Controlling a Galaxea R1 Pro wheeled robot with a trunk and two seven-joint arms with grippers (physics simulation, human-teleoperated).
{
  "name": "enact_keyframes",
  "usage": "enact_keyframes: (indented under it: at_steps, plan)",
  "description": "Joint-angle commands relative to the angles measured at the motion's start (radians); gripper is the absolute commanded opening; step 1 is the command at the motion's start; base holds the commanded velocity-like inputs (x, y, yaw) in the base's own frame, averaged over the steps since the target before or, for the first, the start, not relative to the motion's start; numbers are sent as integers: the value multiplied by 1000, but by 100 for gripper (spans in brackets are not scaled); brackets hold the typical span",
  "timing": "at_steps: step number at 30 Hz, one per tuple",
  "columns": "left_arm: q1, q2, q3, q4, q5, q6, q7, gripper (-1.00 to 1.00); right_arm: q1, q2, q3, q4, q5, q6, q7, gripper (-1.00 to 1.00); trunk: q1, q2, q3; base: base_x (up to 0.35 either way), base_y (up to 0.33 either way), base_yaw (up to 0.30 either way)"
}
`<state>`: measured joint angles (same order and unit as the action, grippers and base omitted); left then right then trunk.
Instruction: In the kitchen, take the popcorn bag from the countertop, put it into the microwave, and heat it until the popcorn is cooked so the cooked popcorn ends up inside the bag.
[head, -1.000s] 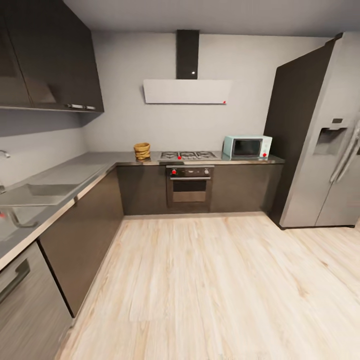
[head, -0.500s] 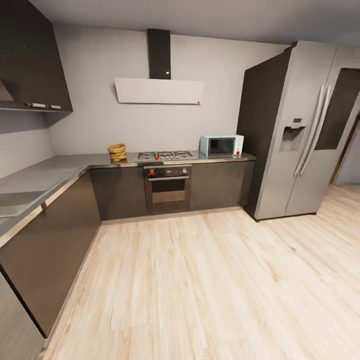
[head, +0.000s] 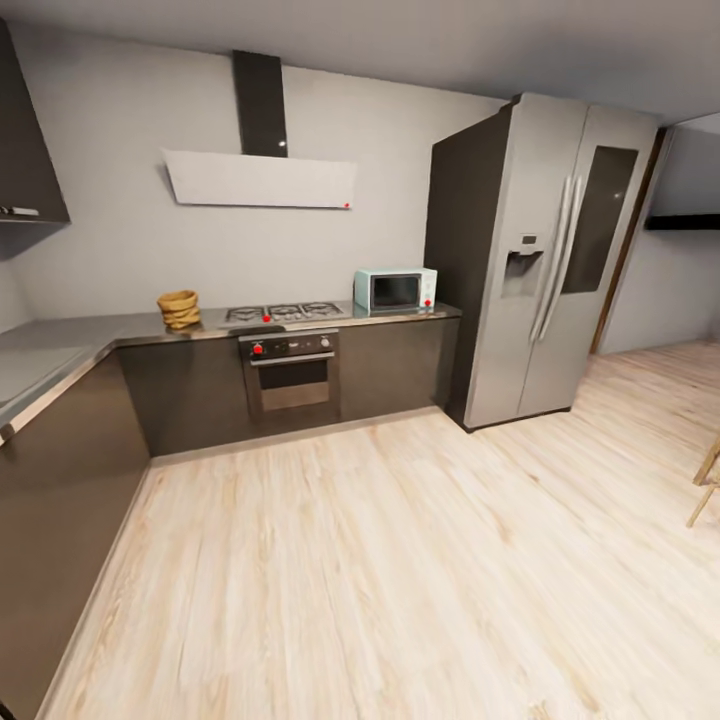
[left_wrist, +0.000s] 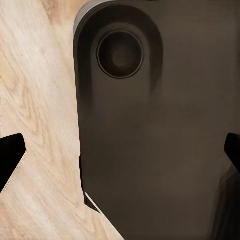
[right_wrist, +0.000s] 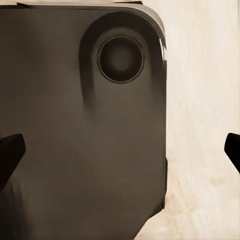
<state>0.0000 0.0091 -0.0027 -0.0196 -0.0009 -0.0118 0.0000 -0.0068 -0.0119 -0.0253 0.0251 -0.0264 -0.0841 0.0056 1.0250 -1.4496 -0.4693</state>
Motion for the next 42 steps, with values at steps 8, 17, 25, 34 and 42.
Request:
enact_keyframes:
  at_steps: [8,17,25,34,42]
  plan:
    - [0,0,0,0,0,-2,0,100,-1,0,-2,2,-3,-6,1,100,0,0,-1,0,0,-294]
    - [0,0,0,0,0,-1,0,100,-1,-1,-2,2,-3,-6,1,100,0,0,-1,0,0,-294]
    - [0,0,0,0,0,-2,0,100,-1,-1,-2,2,-3,-6,1,100,0,0,-1,0,0,-294]
    - [0,-5,6,0,0,-1,0,100,-1,-2,-2,2,-3,-6,1,100,0,0,-1,0,0,-294]
    - [0,-13,13,2,3,0,-5,100,-1,-2,-2,2,-3,-6,1,100,0,0,-1,0,0,-295]
